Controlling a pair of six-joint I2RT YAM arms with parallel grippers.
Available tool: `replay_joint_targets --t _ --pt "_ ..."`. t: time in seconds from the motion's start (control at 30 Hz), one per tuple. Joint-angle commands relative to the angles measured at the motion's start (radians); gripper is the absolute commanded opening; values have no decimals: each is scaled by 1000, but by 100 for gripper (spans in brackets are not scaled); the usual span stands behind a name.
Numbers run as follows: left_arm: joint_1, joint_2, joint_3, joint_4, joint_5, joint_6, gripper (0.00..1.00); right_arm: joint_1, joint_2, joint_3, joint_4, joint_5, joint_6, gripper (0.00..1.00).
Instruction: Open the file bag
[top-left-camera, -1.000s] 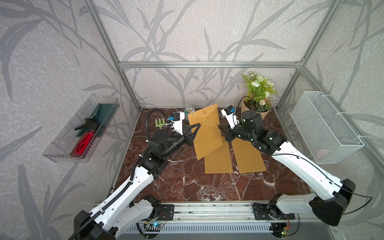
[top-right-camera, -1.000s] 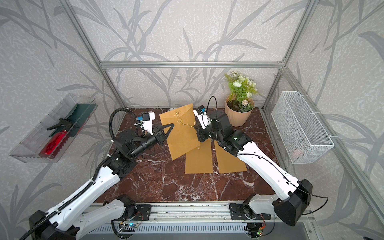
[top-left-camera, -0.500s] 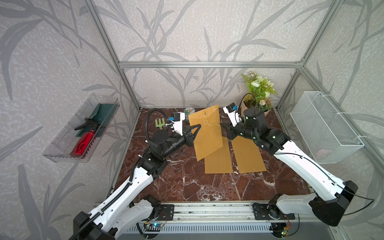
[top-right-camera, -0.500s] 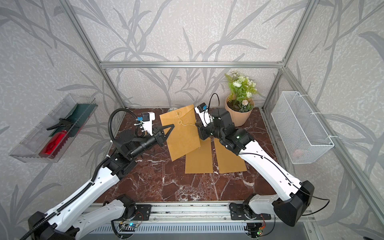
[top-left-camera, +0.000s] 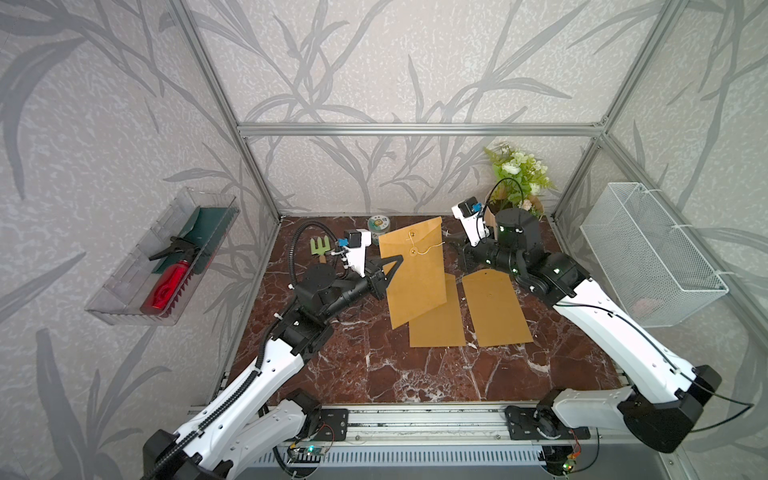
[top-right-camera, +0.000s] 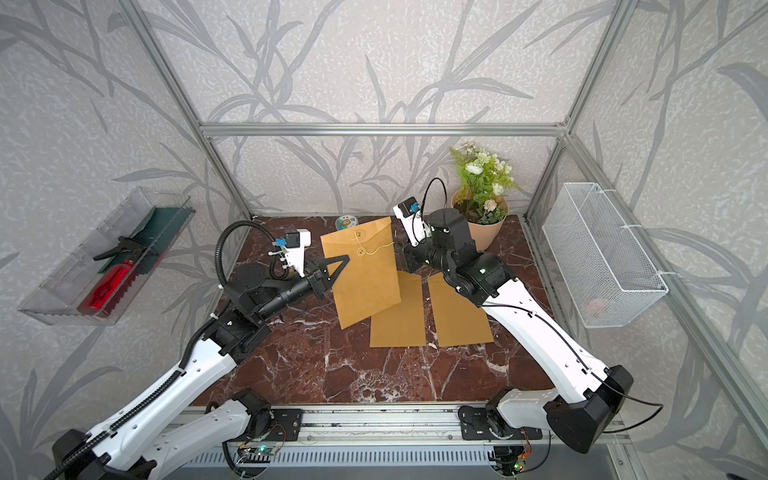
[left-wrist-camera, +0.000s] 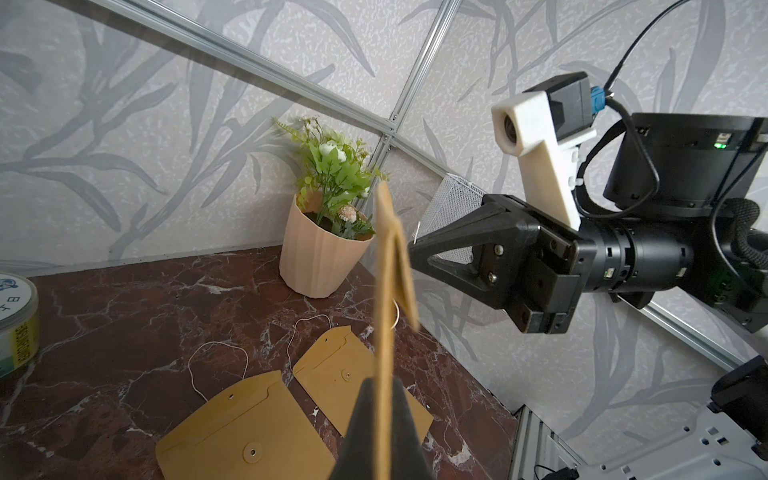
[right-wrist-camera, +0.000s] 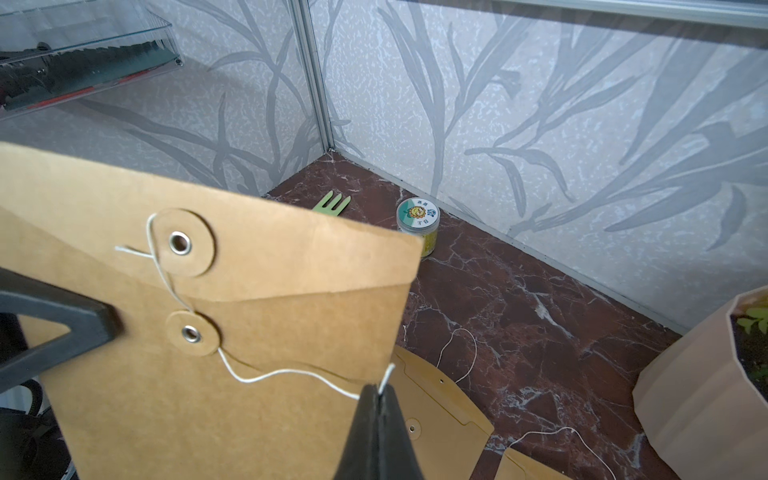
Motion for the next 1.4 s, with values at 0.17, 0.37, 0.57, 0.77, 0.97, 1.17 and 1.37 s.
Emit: replay_joint_targets --t 0.17,0.37,0.57,0.77,0.97,1.17,1.37 --pt "3 -20 -21 0 46 21 0 -6 -16 59 -19 14 -15 0" --pt "2 -13 -35 1 69 10 0 -6 -8 77 -22 -1 -13 0" --pt "2 -3 -46 11 78 4 0 -6 -1 89 -24 -21 -9 0" --pt "1 16 -46 24 89 -2 0 -6 14 99 -17 -55 1 0" --pt "-3 40 -44 43 95 -10 0 -3 32 106 -2 -99 20 0" --pt "-3 57 -34 48 97 -9 0 7 57 134 3 -122 28 0" --pt "-4 76 -30 53 99 -10 0 29 95 187 -9 -134 26 0"
